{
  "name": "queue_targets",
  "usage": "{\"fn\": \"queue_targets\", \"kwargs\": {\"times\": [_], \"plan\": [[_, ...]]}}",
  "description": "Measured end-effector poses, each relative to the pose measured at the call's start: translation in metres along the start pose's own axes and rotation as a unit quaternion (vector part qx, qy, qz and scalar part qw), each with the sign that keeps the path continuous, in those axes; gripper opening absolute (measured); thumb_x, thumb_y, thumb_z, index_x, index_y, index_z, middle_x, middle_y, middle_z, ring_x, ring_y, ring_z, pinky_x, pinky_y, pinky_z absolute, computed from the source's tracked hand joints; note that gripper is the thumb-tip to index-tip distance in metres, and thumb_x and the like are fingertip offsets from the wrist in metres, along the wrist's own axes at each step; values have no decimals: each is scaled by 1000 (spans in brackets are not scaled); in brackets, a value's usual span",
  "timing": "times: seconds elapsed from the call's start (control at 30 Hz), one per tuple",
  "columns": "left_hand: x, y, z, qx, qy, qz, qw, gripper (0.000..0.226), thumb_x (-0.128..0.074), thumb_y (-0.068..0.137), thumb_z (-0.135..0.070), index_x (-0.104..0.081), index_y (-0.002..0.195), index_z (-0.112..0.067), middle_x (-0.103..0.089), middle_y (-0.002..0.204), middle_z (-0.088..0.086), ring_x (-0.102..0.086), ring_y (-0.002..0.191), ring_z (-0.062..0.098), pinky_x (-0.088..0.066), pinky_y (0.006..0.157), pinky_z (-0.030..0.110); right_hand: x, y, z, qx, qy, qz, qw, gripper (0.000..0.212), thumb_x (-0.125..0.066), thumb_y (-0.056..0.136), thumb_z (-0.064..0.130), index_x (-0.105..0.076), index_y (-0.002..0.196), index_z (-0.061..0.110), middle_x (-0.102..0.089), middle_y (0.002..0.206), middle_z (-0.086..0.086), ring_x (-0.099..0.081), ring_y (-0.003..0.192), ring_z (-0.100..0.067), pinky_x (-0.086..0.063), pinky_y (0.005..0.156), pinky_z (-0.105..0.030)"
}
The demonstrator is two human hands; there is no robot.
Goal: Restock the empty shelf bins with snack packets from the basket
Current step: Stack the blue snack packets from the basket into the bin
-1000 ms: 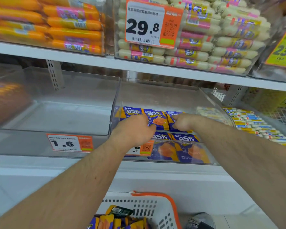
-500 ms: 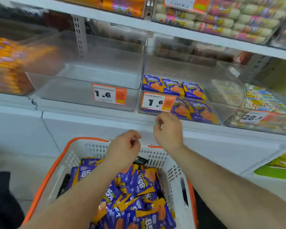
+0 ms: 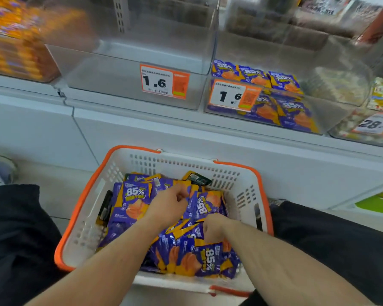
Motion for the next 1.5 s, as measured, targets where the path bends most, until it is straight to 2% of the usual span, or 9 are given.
{"fn": "queue_targets", "kwargs": {"times": [0.17,0.33,0.47,0.63,0.8,0.97,1.17,1.4,1.5], "plan": [[-5,-1,7,17,18,15,1000,12,-51,96,-20,-54,104,-29,-64,99,-2,-62,90,18,-54,83,40,-6,0,7,29,-13,20,999,25,-64,90,18,-69,106,0,-67,106,-15,-63,97,-30,-53,89,-39],[-14,0,13,30,70,95,993,26,-55,94,-28,-54,120,-25,-61,117,-4,-60,100,15,-51,89,34,19,-10,10,47,-33,1,998,16,-53,90,3,-49,76,11,-42,70,-9,-36,64,-25,-37,64,-39],[-27,-5,11,23,133,201,970,60,-62,92,-36,-38,145,-23,-45,145,0,-54,119,18,-47,91,29,80,-42,18,86,-1,-47,995,12,-55,90,6,-58,99,12,-52,87,-2,-50,79,-22,-40,67,-36],[0,3,-23,-49,43,72,995,23,-61,94,-23,-61,116,-16,-61,88,-3,-55,72,12,-46,69,34,156,-101,17,138,28,-167,976,13,-55,92,9,-61,103,11,-55,89,3,-50,81,-16,-40,62,-25],[47,-2,-44,-31,-227,-82,970,18,-62,93,-9,-69,86,-23,-66,64,-1,-54,53,13,-47,52,31,218,-176,-44,88,249,-547,795,17,-67,83,9,-60,91,22,-55,102,3,-52,93,-16,-38,78,-21],[61,-7,-74,-3,-416,-118,902,13,-59,95,-8,-70,98,-15,-67,66,-3,-54,56,16,-40,59,31,202,-192,-61,55,459,-521,717,25,-66,86,8,-51,86,28,-57,101,4,-54,66,-11,-41,54,-14],[74,-9,-122,-36,-451,-116,884,14,-58,96,-10,-70,96,-17,-72,72,-10,-61,56,0,-47,52,21,204,-192,-44,87,555,-489,668,24,-68,89,13,-58,93,35,-62,96,0,-63,77,-23,-47,58,-28],[168,6,-185,-252,-56,-402,878,42,-59,82,-23,-59,123,-10,-62,117,3,-54,107,20,-42,95,40,295,-247,-98,95,598,-615,505,30,-59,87,-3,-61,93,26,-66,97,-10,-66,81,-24,-54,66,-30],[171,35,-209,-277,151,-404,858,60,-62,76,-28,-53,132,-9,-55,132,7,-46,125,29,-31,106,52,327,-244,-131,37,613,-620,488,25,-62,87,1,-62,109,13,-63,97,-6,-58,73,-14,-46,56,-22]]}}
Point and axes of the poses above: each hand's wrist, its own y-axis towards the middle knuckle, its own x-axis out of the back of the hand, z = x × y, the point moved 8 cm from there along y, towards the middle knuckle
